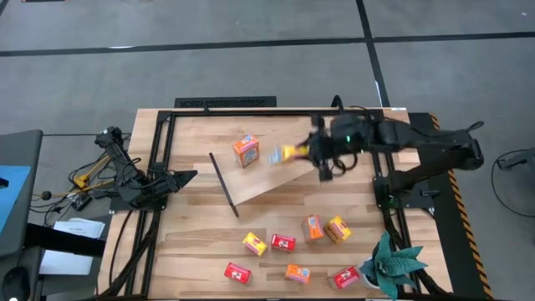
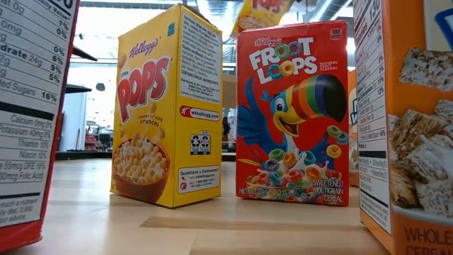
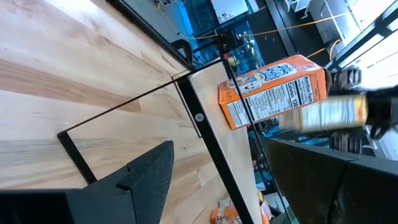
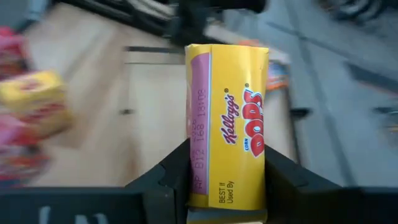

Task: Stack cereal on shelf
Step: Put the top yellow cereal box on the shelf

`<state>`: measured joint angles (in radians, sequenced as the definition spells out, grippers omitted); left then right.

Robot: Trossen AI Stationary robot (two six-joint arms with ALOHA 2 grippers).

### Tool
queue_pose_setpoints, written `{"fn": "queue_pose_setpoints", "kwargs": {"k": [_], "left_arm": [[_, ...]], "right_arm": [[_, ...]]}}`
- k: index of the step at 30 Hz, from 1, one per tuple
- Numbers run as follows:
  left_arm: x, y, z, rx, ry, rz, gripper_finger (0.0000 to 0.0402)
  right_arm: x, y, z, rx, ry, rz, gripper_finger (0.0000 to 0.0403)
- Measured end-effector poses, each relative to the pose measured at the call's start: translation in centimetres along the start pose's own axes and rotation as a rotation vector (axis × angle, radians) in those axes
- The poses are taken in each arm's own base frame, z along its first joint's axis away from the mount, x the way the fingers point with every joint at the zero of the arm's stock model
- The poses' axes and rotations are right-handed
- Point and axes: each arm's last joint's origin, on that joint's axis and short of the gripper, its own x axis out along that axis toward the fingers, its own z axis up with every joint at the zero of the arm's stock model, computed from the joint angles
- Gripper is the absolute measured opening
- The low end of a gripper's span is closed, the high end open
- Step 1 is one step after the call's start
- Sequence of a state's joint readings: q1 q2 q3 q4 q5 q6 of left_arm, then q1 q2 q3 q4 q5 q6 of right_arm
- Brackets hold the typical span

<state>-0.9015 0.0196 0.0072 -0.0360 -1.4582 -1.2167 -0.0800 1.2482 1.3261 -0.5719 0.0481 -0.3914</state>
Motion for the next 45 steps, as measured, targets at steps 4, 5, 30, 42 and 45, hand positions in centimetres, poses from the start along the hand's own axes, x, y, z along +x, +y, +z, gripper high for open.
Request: {"fn": "queue_pose_setpoints", "kwargs": {"k": [4, 5, 30, 42, 45], "left_arm": [[0.0, 0.0, 0.0, 0.001, 0.000, 0.000, 0.0249], [0.0, 0.0, 0.0, 0.000, 0.000, 0.000, 0.0249], [0.0, 0.0, 0.0, 0.004, -0.008, 0.003, 0.0249], [0.0, 0.0, 0.0, 0.003, -0.008, 0.003, 0.0249], [0.0, 0.0, 0.0, 0.003, -0.008, 0.003, 0.0249]], "right_arm": [[0.7, -3.2, -0.4, -0.036, 0.044, -0.059, 0.0158], [1.1, -3.9, -0.6, -0.044, 0.062, -0.062, 0.0162], [8.9, -7.3, -2.6, -0.195, 0.263, 0.215, 0.0191], [8.9, -7.7, -3.0, -0.198, 0.282, 0.206, 0.0242], [8.9, -7.7, -2.9, -0.198, 0.281, 0.203, 0.0261]]}}
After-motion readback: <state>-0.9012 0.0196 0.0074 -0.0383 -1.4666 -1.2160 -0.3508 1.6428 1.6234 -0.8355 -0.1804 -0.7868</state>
